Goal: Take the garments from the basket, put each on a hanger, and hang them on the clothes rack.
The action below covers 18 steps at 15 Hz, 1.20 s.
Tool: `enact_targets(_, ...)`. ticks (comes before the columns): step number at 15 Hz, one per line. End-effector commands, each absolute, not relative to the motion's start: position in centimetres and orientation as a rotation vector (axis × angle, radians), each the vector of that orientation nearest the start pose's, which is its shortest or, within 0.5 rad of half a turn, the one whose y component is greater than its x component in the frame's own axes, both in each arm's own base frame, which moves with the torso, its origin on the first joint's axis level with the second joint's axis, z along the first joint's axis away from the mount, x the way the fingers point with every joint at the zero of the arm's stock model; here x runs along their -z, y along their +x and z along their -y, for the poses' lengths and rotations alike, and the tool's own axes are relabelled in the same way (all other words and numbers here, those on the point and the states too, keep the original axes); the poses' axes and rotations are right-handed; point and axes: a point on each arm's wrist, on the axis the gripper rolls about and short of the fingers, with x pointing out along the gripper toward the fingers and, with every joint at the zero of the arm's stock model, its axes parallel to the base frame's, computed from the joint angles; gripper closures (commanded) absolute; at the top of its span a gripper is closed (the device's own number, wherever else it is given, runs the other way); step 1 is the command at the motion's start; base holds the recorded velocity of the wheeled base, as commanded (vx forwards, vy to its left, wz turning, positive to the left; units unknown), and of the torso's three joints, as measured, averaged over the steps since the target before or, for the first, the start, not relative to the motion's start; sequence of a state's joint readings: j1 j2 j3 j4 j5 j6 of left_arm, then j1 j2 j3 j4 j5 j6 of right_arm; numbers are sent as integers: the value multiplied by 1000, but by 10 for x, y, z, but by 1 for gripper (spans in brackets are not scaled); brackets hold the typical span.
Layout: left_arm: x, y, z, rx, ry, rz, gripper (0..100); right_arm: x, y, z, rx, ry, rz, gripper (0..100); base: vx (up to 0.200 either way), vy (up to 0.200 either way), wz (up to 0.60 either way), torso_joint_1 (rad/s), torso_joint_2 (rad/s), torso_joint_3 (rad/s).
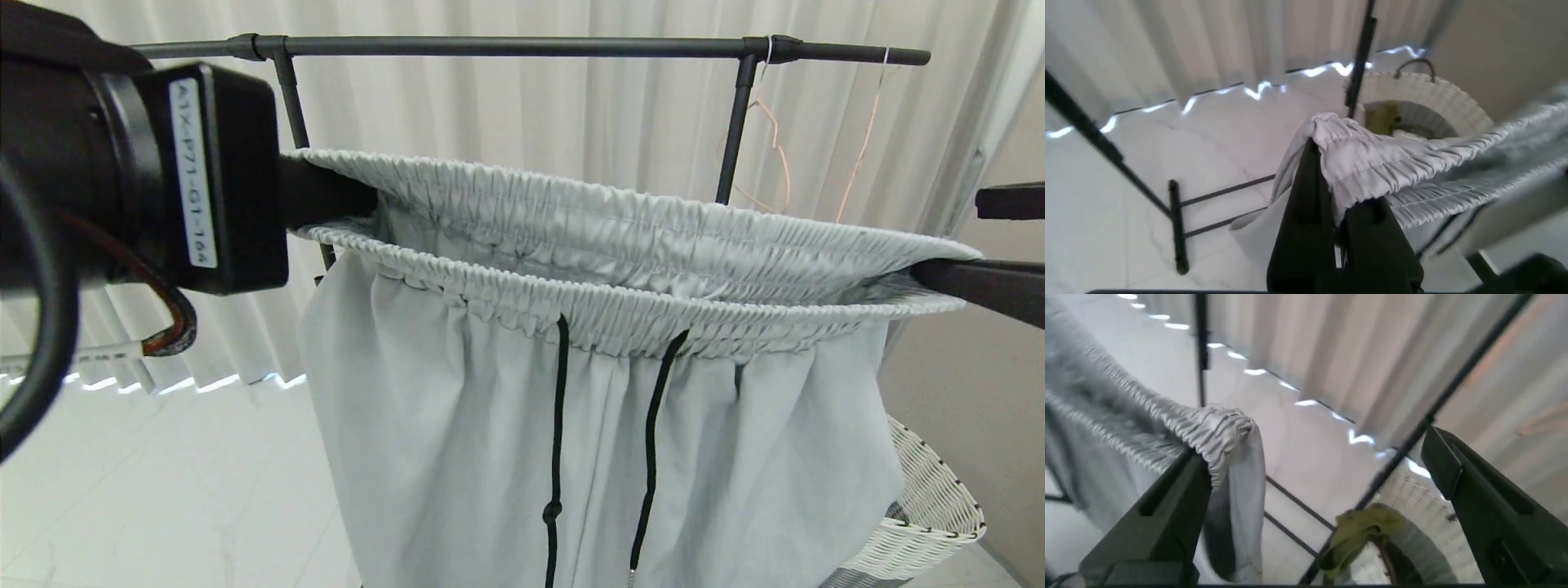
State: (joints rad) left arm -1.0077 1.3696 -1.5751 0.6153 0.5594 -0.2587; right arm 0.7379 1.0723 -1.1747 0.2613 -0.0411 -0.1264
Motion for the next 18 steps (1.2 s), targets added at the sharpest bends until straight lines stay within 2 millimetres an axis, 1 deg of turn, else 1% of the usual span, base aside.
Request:
enact_targets(1,-357,126,154,292,62,-359,100,-340,78,-72,-756,-165,-77,0,0,0,0,0,0,0)
enact_targets(2,-356,128,155,258,68,-354,100,-339,76,-69,-757,-161,-76,0,0,0,0,0,0,0)
enact_targets(4,-354,128,155,256,83,-358,100,-332,81,-67,-682,-173,-110,0,0,0,0,0,0,0)
enact_targets(7,-351,125,150,258,123,-357,100,-307,106,-56,-342,-248,-294,0,0,0,0,0,0,0)
enact_targets(8,-352,120,144,267,157,-344,100,-300,113,-54,-257,-279,-346,0,0,0,0,0,0,0)
enact_targets(10,-351,115,136,276,212,-334,100,-294,119,-44,-137,-367,-373,0,0,0,0,0,0,0)
enact_targets(11,-351,114,134,275,213,-332,100,-292,120,-38,-95,-413,-386,0,0,0,0,0,0,0)
enact_targets(13,-350,112,132,275,214,-334,100,-289,119,-28,-42,-443,-400,0,0,0,0,0,0,0)
enact_targets(17,-346,112,132,273,225,-344,100,-289,115,-23,-7,-425,-396,0,0,0,0,0,0,0)
enact_targets(18,-346,112,132,262,228,-342,100,-290,115,-22,-5,-387,-392,0,0,0,0,0,0,0)
